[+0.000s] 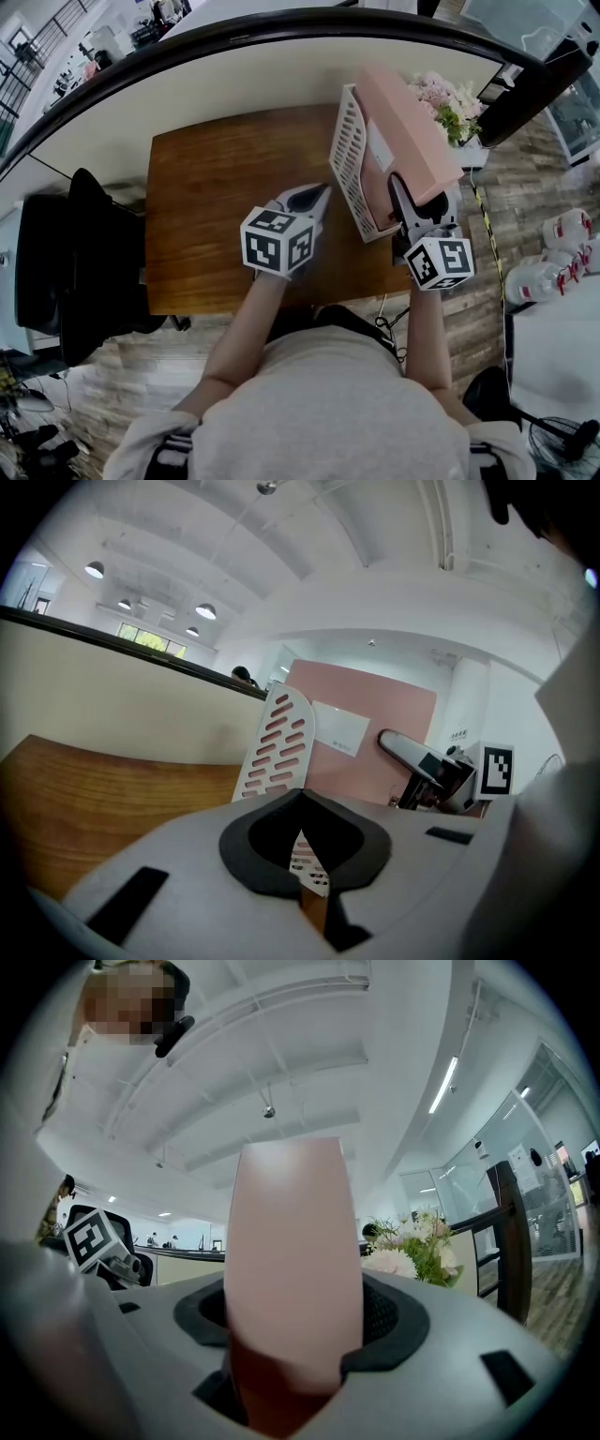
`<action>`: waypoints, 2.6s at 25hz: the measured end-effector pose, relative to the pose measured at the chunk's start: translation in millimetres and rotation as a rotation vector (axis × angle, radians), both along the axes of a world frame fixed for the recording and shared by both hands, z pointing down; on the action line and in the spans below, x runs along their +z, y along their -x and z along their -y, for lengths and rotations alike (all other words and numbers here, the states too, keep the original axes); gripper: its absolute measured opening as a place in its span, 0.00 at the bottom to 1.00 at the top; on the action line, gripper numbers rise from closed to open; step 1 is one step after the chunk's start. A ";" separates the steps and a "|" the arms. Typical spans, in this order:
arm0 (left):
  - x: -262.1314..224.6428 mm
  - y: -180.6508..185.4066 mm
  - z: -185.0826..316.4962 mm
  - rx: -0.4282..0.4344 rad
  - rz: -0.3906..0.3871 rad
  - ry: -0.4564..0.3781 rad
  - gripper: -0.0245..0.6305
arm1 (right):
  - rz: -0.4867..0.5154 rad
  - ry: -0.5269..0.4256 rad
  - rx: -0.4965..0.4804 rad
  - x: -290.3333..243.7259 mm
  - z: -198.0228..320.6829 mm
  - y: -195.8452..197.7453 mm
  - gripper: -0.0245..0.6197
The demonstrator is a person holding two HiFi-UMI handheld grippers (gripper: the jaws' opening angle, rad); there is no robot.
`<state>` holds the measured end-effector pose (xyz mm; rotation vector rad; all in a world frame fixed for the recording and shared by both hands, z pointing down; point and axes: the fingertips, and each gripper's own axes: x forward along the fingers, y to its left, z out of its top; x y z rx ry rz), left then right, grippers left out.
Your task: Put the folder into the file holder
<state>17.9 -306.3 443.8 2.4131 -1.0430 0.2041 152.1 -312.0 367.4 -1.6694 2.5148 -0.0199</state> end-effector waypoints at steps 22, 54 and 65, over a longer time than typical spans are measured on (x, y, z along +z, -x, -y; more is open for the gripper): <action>10.7 9.3 -11.7 -0.020 -0.016 0.041 0.05 | 0.008 0.111 -0.002 36.3 1.2 5.5 0.53; 27.9 0.5 -34.8 0.003 -0.015 0.092 0.05 | 0.081 0.197 0.048 52.6 -9.0 0.6 0.60; 29.0 -3.7 -44.9 0.031 -0.024 0.098 0.05 | 0.120 0.235 0.061 51.2 -26.0 -3.5 0.61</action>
